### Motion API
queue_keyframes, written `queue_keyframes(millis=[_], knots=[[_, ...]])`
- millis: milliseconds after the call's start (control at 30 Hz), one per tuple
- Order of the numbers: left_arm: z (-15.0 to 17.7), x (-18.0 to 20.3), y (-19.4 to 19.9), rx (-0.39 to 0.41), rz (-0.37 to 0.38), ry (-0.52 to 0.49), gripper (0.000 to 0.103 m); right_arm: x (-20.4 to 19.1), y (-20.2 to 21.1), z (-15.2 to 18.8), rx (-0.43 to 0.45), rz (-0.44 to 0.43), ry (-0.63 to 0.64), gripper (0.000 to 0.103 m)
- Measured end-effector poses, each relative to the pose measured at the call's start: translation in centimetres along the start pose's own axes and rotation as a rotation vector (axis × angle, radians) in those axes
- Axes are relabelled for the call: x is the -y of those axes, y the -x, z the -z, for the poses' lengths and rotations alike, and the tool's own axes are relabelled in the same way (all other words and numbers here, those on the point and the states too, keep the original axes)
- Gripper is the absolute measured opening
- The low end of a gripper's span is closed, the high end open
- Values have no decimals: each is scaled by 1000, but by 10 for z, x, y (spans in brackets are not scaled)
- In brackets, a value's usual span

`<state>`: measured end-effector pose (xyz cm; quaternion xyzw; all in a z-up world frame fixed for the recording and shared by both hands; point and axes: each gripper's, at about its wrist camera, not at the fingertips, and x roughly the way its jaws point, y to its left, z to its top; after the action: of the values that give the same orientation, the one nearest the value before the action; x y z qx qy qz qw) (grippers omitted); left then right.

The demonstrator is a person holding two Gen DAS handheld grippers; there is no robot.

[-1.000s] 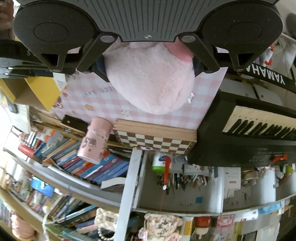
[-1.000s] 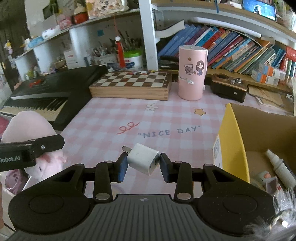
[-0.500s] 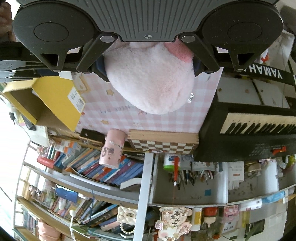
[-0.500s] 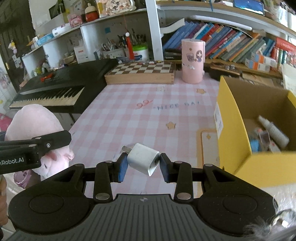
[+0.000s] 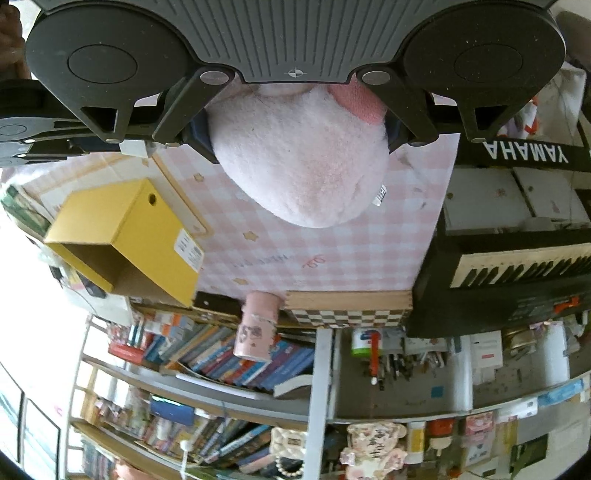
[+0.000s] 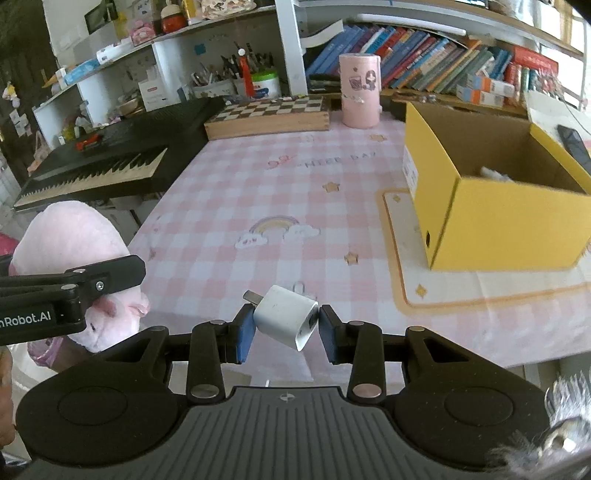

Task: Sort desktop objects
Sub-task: 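Lift the plush pig and charger and carry both toward the yellow box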

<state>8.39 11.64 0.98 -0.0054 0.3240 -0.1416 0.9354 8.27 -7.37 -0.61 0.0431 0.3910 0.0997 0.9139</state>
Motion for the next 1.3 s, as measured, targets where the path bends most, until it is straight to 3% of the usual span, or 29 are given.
queue_keyframes(millis=[300, 800, 1300], knots=[[16, 17, 11, -30, 57, -58, 85, 1, 22, 30, -23, 27, -47, 35], [22, 68, 7, -59, 228, -203, 85, 30, 58, 65, -15, 139, -184, 35], [18, 113, -1, -47, 335, -296, 85, 64, 82, 75, 19, 221, -259, 35]])
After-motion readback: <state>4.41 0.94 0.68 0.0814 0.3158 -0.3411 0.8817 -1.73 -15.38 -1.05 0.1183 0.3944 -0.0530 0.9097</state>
